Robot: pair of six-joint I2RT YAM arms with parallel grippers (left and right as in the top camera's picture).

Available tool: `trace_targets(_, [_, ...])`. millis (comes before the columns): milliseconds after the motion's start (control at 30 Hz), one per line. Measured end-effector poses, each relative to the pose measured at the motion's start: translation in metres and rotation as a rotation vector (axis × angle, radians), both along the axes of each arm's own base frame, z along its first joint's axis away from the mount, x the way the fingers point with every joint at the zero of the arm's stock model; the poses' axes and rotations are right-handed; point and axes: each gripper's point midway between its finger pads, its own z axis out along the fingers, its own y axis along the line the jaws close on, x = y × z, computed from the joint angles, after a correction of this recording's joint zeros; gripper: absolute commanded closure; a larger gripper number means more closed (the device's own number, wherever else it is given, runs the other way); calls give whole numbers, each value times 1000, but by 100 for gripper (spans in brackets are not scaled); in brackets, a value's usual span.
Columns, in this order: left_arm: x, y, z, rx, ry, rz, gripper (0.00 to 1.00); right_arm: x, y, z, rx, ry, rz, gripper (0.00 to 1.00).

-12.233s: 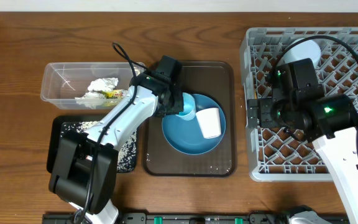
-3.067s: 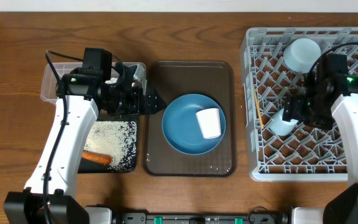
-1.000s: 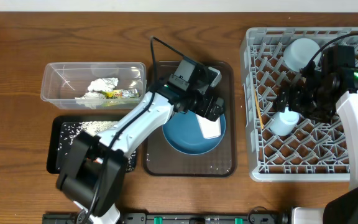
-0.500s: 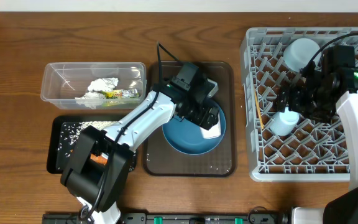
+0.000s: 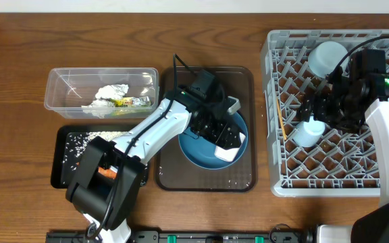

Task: Sort waste into correct bins and load items into the dishwasher rack
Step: 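Move the left gripper over the pink cup on the blue plate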

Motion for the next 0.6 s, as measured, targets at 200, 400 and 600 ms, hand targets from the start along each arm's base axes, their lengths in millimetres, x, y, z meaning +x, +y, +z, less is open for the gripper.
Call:
trace_targets(200, [8,-7,4,-42,-61,-29,14,0,0,0,0,0,0,1])
trace_targets(400, [24,-17,11,-93,-150,-38,13,0,0,0,0,0,0,1])
trace_targets(600, [37,-25,18,-134,-221,-38,13,0,0,0,0,0,0,1])
